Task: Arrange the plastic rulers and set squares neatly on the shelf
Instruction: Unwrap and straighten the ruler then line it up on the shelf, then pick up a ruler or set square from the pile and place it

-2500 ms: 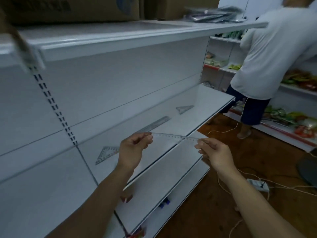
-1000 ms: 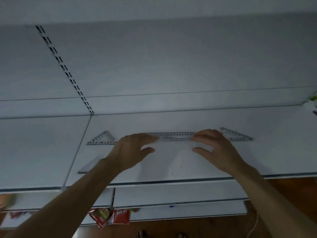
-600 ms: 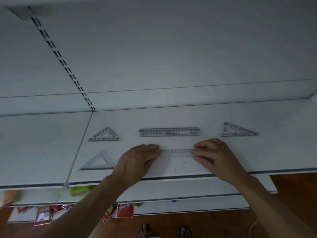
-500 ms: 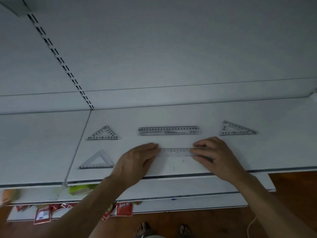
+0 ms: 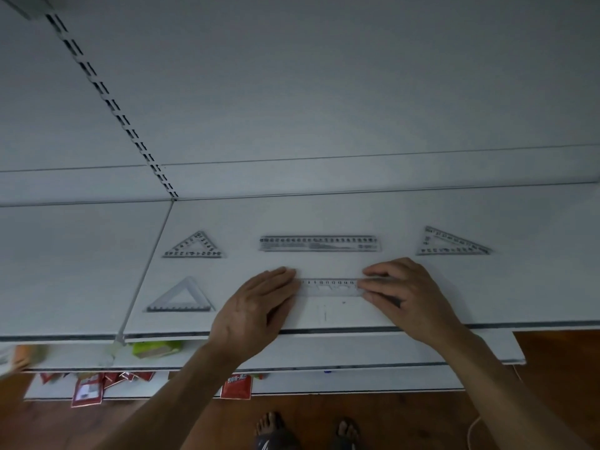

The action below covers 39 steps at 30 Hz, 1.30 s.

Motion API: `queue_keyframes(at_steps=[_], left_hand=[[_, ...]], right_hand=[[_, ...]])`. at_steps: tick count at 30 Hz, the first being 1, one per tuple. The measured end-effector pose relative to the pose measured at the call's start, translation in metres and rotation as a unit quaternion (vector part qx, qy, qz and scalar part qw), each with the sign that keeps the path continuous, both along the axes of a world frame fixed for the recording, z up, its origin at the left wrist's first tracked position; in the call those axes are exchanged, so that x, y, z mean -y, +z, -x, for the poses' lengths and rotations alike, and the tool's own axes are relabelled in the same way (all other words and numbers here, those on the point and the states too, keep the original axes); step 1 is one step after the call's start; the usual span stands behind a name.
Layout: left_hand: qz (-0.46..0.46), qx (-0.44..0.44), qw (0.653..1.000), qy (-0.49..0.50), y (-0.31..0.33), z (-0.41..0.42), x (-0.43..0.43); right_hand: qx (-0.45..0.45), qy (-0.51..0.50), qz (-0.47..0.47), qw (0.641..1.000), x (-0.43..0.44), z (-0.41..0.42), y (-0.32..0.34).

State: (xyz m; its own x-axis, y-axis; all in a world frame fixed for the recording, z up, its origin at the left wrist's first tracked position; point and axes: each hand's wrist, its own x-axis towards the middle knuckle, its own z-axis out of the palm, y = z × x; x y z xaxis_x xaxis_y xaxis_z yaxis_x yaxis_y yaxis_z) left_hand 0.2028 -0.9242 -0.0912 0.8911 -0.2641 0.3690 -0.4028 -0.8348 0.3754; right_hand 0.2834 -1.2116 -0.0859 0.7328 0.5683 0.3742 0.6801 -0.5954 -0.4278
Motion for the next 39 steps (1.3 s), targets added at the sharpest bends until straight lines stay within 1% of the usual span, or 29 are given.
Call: queue_keyframes(at_steps=[9, 14, 17, 21, 23, 27, 31, 34, 37, 39], left_hand=[[-0.005, 0.014, 1.0, 0.015, 0.003, 0.0, 0.004], [-0.007, 0.016, 0.999, 0.03, 0.005, 0.002, 0.004], [0.006, 0.015, 0.999, 0.052, 0.012, 0.006, 0.004], [0.043, 0.019, 0.994, 0.103, 0.034, 0.02, -0.006], [0.053, 0.031, 0.989, 0.134, 0.046, 0.033, -0.023], [0.035, 0.034, 0.978, 0.201, 0.069, 0.075, -0.084], [0.015, 0.03, 0.958, 0.284, 0.085, 0.134, -0.174], [0.012, 0.009, 0.94, 0.34, 0.096, 0.184, -0.24], [-0.003, -0.006, 0.922, 0.387, 0.107, 0.234, -0.298], [-0.011, -0.04, 0.901, 0.431, 0.111, 0.263, -0.333]], right_hand=[[0.005, 0.008, -0.006, 1.0, 0.0, -0.003, 0.0], [-0.011, -0.004, 0.005, 1.0, 0.0, 0.001, 0.004], [-0.024, -0.019, -0.007, 1.0, 0.0, 0.005, 0.01], [0.01, -0.046, -0.023, 0.999, -0.018, 0.011, 0.028], [0.009, -0.05, -0.03, 0.998, -0.046, 0.016, 0.038], [-0.062, -0.05, -0.001, 0.997, -0.134, 0.033, 0.055], [-0.097, 0.015, 0.041, 0.994, -0.251, 0.063, 0.072], [-0.124, 0.056, 0.048, 0.99, -0.341, 0.09, 0.086], [-0.12, 0.087, 0.048, 0.988, -0.425, 0.122, 0.102], [-0.121, 0.113, 0.051, 0.985, -0.474, 0.146, 0.112]])
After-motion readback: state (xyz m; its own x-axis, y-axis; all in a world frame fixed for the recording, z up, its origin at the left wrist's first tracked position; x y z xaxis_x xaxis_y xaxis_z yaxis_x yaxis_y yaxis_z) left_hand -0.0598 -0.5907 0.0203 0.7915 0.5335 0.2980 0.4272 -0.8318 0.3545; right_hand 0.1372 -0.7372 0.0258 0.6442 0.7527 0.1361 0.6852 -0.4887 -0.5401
